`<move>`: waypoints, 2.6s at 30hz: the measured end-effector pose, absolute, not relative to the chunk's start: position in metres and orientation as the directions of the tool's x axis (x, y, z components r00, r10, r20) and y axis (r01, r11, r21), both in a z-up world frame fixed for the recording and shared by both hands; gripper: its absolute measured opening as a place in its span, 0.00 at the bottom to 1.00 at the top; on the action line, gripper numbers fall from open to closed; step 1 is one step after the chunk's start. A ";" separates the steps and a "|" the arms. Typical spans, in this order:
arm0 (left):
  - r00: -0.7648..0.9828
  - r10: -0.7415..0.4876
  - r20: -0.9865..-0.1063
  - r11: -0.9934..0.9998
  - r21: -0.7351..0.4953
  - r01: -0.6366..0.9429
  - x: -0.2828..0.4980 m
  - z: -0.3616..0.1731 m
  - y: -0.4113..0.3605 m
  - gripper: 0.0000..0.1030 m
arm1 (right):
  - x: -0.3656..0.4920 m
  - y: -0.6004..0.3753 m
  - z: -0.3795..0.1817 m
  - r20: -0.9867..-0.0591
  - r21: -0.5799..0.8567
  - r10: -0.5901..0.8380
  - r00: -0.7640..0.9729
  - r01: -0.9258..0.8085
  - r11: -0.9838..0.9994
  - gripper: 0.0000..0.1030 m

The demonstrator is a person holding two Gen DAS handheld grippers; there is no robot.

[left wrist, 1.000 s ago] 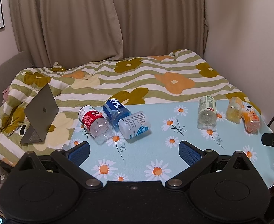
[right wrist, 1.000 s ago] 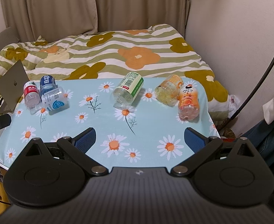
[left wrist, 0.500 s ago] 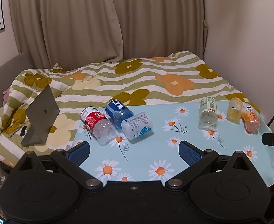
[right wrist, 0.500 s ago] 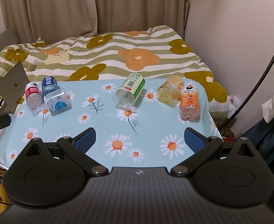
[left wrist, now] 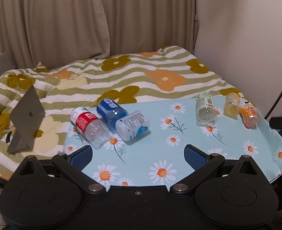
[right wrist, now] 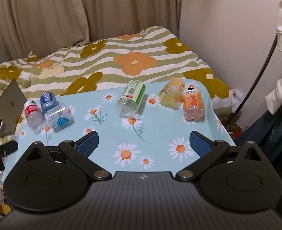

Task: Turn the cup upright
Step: 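Move the right gripper to the sideways orange-printed cup and close on it, then lift the cup with the right gripper and carry it toward the left tool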

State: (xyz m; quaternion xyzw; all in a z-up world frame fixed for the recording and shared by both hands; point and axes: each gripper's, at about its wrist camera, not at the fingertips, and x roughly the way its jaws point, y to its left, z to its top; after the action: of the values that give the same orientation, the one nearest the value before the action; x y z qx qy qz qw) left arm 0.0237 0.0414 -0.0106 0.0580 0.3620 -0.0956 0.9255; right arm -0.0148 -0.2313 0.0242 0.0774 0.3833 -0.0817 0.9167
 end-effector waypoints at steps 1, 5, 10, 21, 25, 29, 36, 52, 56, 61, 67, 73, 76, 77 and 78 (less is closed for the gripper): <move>0.715 -0.140 -0.685 0.975 0.032 0.222 0.026 -0.011 0.041 1.00 | -0.012 -0.234 0.024 -0.717 0.081 -0.094 0.690 0.216 0.973 1.00; 0.692 -0.157 -0.705 0.971 0.018 0.239 0.039 -0.018 0.035 1.00 | 0.010 -0.250 0.018 -0.734 0.098 -0.093 0.673 0.240 0.966 1.00; 0.661 -0.132 -0.739 0.976 0.019 0.216 0.061 -0.028 0.023 1.00 | 0.049 -0.277 0.002 -0.759 0.129 -0.069 0.647 0.254 0.959 1.00; 0.592 -0.068 -0.803 0.992 0.011 0.129 0.122 -0.044 -0.008 1.00 | 0.151 -0.337 -0.051 -0.835 0.232 0.034 0.549 0.296 0.927 1.00; 0.556 -0.021 -0.831 0.994 0.044 0.103 0.139 -0.055 -0.021 1.00 | 0.183 -0.352 -0.071 -0.847 0.266 0.066 0.528 0.314 0.911 1.00; 0.534 0.022 -0.845 0.992 0.087 0.096 0.154 -0.063 -0.035 1.00 | 0.209 -0.363 -0.087 -0.862 0.261 0.077 0.502 0.309 0.915 1.00; 0.504 0.048 -0.862 0.991 0.105 0.085 0.173 -0.073 -0.056 1.00 | 0.239 -0.372 -0.111 -0.884 0.265 0.110 0.455 0.291 0.919 1.00; 0.477 0.063 -0.877 0.992 0.106 0.064 0.176 -0.078 -0.065 1.00 | 0.257 -0.368 -0.121 -0.892 0.220 0.109 0.438 0.210 0.953 0.74; 0.487 0.060 -0.871 0.992 0.106 0.067 0.172 -0.074 -0.062 1.00 | 0.253 -0.366 -0.112 -0.884 0.217 0.103 0.457 0.206 0.954 0.74; 0.503 0.055 -0.862 0.993 0.101 0.065 0.162 -0.069 -0.052 1.00 | 0.240 -0.358 -0.088 -0.860 0.218 0.101 0.500 0.183 0.959 0.74; 0.530 0.026 -0.847 0.994 0.076 0.073 0.143 -0.061 -0.033 1.00 | 0.208 -0.328 -0.053 -0.831 0.230 0.130 0.541 0.122 0.966 0.74; 0.551 -0.010 -0.835 0.994 0.052 0.096 0.117 -0.055 -0.009 1.00 | 0.165 -0.279 -0.042 -0.830 0.235 0.159 0.535 0.076 0.969 0.74; 0.560 -0.034 -0.828 0.993 0.035 0.112 0.102 -0.056 0.005 1.00 | 0.145 -0.253 -0.047 -0.839 0.228 0.163 0.518 0.063 0.972 0.74; 0.559 -0.042 -0.828 0.993 0.027 0.115 0.098 -0.057 0.011 1.00 | 0.138 -0.244 -0.050 -0.843 0.227 0.165 0.512 0.061 0.972 0.74; 0.557 -0.050 -0.829 0.993 0.019 0.117 0.094 -0.058 0.015 1.00 | 0.131 -0.236 -0.053 -0.845 0.229 0.168 0.508 0.060 0.972 0.74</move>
State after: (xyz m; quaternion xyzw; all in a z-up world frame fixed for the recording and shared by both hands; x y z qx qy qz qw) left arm 0.0944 0.0150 -0.0580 0.0361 0.4683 -0.0475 0.8816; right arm 0.1309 -0.2360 -0.0527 0.1148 0.4949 0.0314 0.8608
